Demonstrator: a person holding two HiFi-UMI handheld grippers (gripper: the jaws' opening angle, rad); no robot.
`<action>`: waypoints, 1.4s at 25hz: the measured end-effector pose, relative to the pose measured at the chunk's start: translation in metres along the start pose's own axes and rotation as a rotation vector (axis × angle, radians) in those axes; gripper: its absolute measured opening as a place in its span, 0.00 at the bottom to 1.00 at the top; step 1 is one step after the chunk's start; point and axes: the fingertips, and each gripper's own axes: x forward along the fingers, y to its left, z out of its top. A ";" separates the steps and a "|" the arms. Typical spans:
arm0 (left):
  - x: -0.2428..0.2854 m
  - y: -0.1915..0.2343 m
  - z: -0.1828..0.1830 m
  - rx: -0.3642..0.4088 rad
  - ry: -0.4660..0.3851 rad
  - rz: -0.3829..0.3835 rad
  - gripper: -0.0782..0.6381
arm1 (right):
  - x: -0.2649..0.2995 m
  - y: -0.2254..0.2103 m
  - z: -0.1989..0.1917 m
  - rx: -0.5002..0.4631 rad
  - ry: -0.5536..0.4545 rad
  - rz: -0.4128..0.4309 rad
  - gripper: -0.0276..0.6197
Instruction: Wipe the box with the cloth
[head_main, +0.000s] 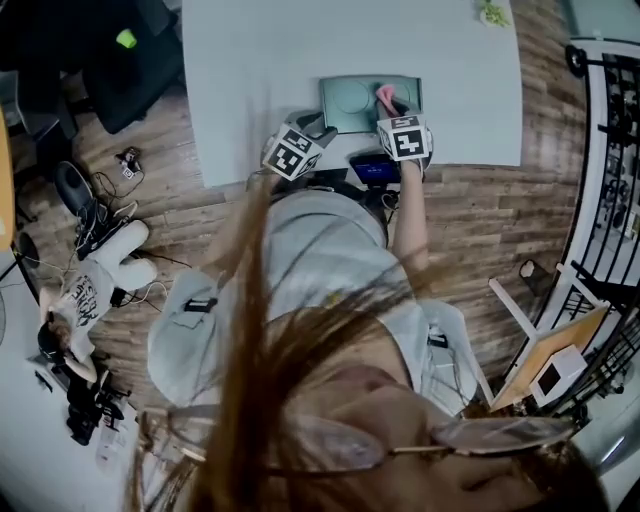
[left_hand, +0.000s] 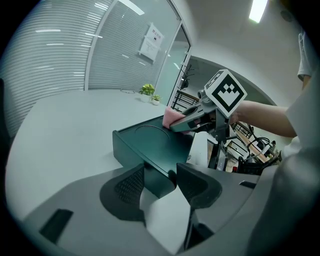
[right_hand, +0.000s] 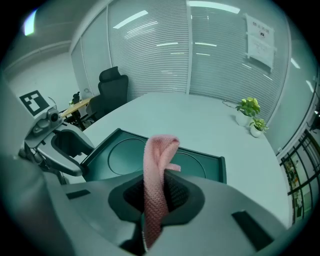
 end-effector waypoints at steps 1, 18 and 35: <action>0.000 0.000 0.000 0.001 0.000 -0.001 0.39 | 0.000 0.001 0.000 0.009 -0.003 -0.004 0.10; 0.000 -0.003 -0.003 0.013 0.006 -0.009 0.39 | 0.004 0.040 0.011 0.013 -0.043 0.051 0.10; 0.001 -0.008 -0.006 0.023 0.008 -0.021 0.39 | 0.016 0.086 0.021 -0.007 -0.032 0.159 0.10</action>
